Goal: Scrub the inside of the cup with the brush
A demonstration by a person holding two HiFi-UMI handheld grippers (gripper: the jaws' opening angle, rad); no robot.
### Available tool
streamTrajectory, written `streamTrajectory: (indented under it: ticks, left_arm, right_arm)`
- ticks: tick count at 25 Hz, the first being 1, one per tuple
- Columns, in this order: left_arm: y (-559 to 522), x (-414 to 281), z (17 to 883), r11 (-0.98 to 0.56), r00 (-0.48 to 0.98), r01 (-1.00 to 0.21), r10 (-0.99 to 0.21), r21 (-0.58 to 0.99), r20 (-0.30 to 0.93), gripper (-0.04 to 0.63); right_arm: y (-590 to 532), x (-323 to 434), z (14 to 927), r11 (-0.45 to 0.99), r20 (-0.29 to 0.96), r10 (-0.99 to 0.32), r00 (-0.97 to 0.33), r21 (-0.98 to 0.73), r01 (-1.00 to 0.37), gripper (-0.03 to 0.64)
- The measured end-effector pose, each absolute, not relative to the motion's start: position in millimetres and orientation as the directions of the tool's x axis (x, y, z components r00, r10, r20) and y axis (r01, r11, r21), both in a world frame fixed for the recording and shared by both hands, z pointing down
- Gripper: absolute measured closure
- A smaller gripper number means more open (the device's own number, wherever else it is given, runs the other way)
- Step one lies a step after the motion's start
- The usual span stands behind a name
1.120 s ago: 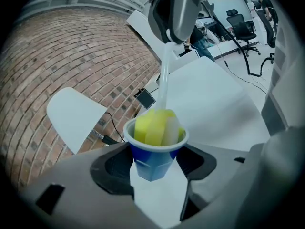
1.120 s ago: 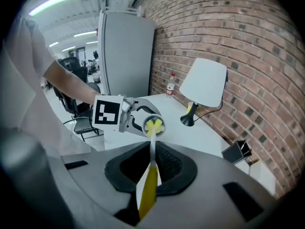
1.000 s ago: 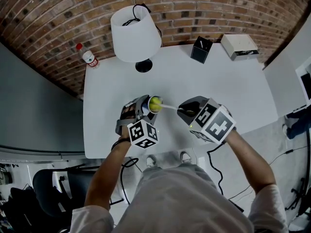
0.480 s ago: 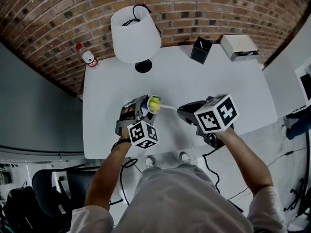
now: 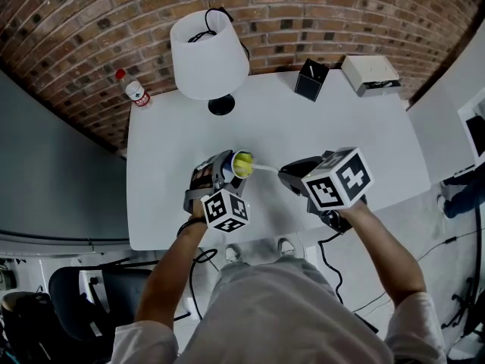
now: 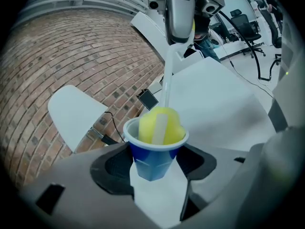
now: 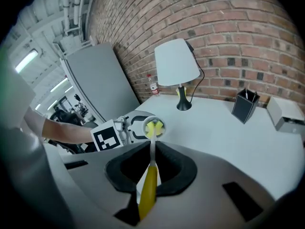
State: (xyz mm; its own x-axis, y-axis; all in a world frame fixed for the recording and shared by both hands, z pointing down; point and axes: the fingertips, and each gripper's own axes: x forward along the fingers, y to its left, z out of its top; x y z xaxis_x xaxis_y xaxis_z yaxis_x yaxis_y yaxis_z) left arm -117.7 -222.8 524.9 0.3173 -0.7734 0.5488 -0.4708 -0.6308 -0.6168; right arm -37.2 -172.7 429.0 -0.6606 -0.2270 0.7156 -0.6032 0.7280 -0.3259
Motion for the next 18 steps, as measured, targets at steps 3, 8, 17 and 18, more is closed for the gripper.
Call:
streamTrajectory:
  ticks: [3,8,17,18]
  left_arm:
    - [-226,-113,530,-0.634,0.328,-0.506,-0.768,-0.585,0.550,0.304]
    - [-231,-110,550,-0.645,0.328,-0.573,-0.746,-0.505,0.579,0.304]
    - [-240,-98,570,-0.633,0.399,-0.734,-0.695,-0.246,0.598,0.302]
    - [-240,-96,572,-0.630,0.407,-0.744,-0.691,-0.222,0.597,0.302]
  right_arm:
    - [-174,-32,425,0.760,0.744,-0.244,-0.622,-0.251,-0.599,0.585]
    - [-173,-15,421,0.759,0.747,-0.256,-0.613,-0.237,-0.606,0.585]
    - [-175,8,410,0.693,0.693,-0.317,-0.648,-0.298,-0.657,0.586]
    - [-176,9,410,0.686,0.685,-0.325,-0.652,-0.303,-0.661,0.586]
